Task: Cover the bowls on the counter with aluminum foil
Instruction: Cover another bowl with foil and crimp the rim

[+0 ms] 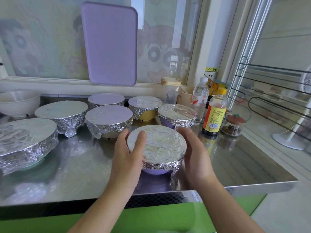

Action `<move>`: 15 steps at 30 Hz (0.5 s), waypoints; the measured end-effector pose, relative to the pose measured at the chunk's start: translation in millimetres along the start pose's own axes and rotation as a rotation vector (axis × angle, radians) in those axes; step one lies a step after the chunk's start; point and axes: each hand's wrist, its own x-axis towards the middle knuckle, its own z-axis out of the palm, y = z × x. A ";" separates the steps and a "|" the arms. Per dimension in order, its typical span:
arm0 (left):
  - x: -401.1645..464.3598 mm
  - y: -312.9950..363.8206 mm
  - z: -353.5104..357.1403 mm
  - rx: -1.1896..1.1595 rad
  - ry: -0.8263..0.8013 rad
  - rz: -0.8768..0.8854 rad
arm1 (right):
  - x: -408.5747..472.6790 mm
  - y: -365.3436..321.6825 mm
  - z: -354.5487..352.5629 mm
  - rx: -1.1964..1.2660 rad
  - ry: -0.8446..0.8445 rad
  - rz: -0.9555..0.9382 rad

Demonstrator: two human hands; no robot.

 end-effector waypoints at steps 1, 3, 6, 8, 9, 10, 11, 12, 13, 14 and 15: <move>-0.6 -2.5 -4.8 0.064 -0.058 0.051 | -3.8 -1.1 -7.7 -0.131 -0.070 -0.052; -1.6 -7.2 -11.7 0.111 -0.173 0.116 | -12.2 -0.9 -17.9 -0.395 -0.226 -0.130; 0.0 -12.8 -17.9 0.146 -0.278 0.136 | -23.7 -4.2 -20.1 -0.552 -0.355 -0.195; 2.3 -13.1 -19.6 0.164 -0.311 0.157 | -25.7 -10.0 -19.7 -0.589 -0.371 -0.184; 3.3 -13.2 -20.3 0.175 -0.316 0.161 | -26.8 -12.8 -18.7 -0.608 -0.385 -0.179; 4.7 -13.9 -20.9 0.184 -0.313 0.166 | -28.9 -16.0 -15.9 -0.620 -0.403 -0.181; 5.5 -13.9 -21.2 0.193 -0.308 0.166 | -31.8 -19.5 -13.1 -0.627 -0.418 -0.194; 5.7 -13.5 -21.4 0.196 -0.303 0.170 | -34.6 -22.8 -11.0 -0.629 -0.429 -0.206; 5.3 -13.1 -21.6 0.196 -0.297 0.179 | -36.7 -25.4 -9.7 -0.628 -0.436 -0.205; 5.2 -12.8 -21.7 0.189 -0.293 0.193 | -38.8 -28.3 -7.1 -0.625 -0.446 -0.206; 5.4 -13.1 -21.7 0.176 -0.291 0.212 | -39.0 -29.2 -5.9 -0.629 -0.446 -0.212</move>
